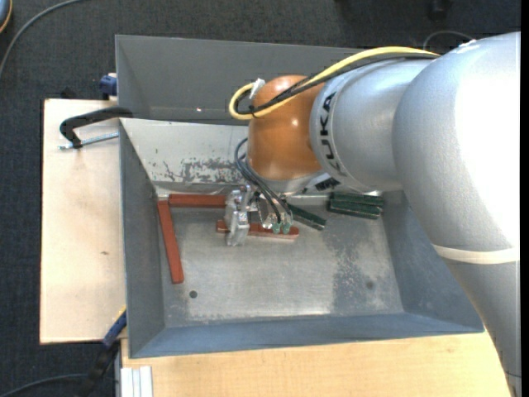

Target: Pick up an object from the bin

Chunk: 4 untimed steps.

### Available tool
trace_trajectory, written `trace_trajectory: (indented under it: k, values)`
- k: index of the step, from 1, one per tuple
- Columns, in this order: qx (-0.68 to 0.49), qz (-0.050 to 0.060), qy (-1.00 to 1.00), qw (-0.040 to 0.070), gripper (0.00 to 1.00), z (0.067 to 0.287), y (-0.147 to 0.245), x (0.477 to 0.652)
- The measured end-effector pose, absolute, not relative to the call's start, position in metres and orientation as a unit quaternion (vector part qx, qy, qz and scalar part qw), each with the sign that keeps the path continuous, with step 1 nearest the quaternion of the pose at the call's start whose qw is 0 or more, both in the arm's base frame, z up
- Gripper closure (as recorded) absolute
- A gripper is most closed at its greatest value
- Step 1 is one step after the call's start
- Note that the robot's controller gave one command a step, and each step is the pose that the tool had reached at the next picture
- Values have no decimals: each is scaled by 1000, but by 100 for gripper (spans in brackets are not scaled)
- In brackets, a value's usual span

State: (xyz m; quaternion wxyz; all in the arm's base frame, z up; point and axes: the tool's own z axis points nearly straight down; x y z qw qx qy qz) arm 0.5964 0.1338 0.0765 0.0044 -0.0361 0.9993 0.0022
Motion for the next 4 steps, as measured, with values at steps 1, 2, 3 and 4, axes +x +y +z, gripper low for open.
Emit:
trace_trajectory:
  k: [1,2,3,4]
  values:
    - [-32,-2,999,1,100,94,38,577]
    - [-49,0,999,3,100,85,52,587]
    - [-49,1,999,3,0,85,52,587]
    - [-126,0,992,3,0,72,82,585]
